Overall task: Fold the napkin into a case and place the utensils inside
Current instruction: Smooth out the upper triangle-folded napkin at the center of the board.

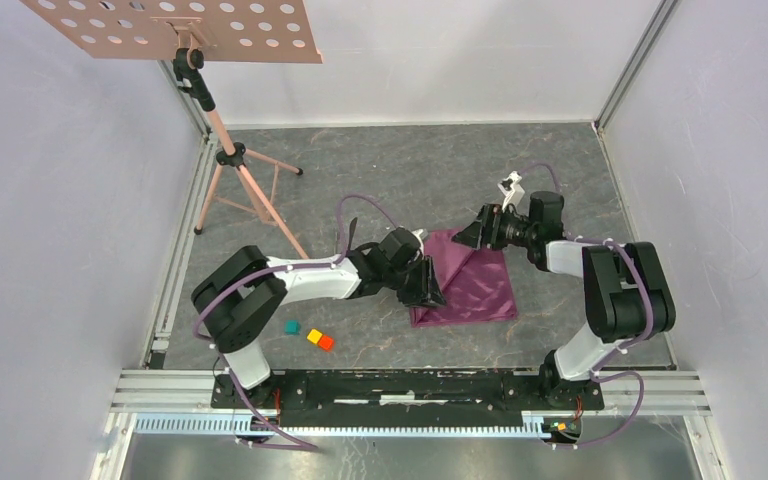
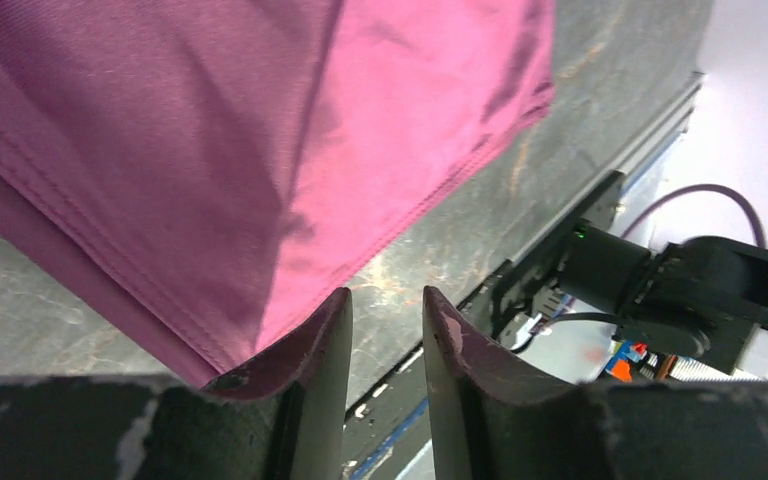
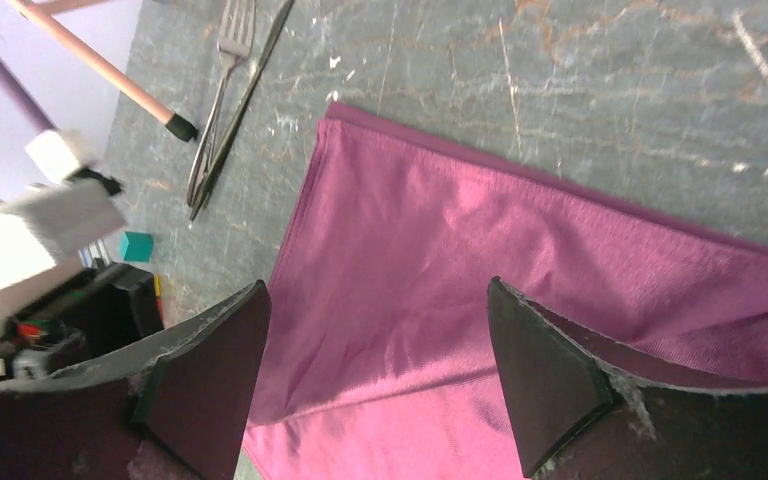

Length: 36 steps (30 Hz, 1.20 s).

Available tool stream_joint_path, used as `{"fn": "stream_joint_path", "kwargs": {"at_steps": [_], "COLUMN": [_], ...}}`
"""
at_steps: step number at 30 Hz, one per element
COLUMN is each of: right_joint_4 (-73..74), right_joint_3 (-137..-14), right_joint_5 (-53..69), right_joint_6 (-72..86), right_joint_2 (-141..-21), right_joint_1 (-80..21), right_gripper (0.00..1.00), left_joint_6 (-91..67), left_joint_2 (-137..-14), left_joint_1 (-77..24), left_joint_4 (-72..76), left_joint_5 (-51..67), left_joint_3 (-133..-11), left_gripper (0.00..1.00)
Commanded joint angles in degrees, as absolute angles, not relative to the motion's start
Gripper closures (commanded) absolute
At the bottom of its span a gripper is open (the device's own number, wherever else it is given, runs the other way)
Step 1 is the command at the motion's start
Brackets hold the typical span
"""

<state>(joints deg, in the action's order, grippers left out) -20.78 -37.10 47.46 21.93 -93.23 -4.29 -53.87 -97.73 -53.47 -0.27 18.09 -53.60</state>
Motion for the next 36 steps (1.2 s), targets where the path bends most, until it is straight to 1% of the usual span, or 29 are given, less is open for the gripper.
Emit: {"fn": "stream_joint_path", "kwargs": {"at_steps": [1, 9, 14, 22, 27, 30, 33, 36], "right_joint_4": [-32.77, -37.89, -40.29, -39.97, -37.79, -30.11, -13.08, 1.20], "right_joint_3": [-36.60, -37.84, -38.77, -41.12, -45.05, -49.55, -58.03, -65.49], "right_joint_5": [50.49, 50.77, 51.26, 51.59, 52.12, 50.78, 45.11, 37.30], "right_joint_6": [26.14, 28.48, 29.78, 29.39, 28.98, 24.22, 14.59, 9.37], "right_joint_2": [-95.12, -101.55, -104.94, -108.28, -110.36, -110.21, -108.72, -106.50], "right_joint_1": [-2.81, -0.30, 3.10, 5.15, 6.95, 8.02, 8.06, 7.63], "right_gripper": [0.15, 0.15, 0.15, 0.15, 0.15, 0.15, 0.15, 0.15], "left_joint_6": [-50.62, -48.88, -48.95, -48.10, -47.30, -46.85, -46.68, -46.04], "left_joint_2": [-98.88, -100.15, -101.27, -101.71, -101.28, -100.64, -99.64, -98.41], "left_joint_1": [-52.06, -50.32, -49.59, -48.79, -48.85, -48.84, -48.79, -48.88], "left_joint_4": [1.28, 1.90, 3.51, 4.56, 4.33, 3.72, 2.79, 0.80], "left_joint_5": [18.27, 18.52, 19.35, 19.50, 19.58, 19.59, 20.02, 20.31], "left_joint_3": [-52.61, -49.34, -47.37, -43.56, -43.06, -43.61, -44.82, -47.13], "left_gripper": [0.62, 0.62, 0.63, 0.65, 0.65, 0.65, 0.64, 0.60]}}
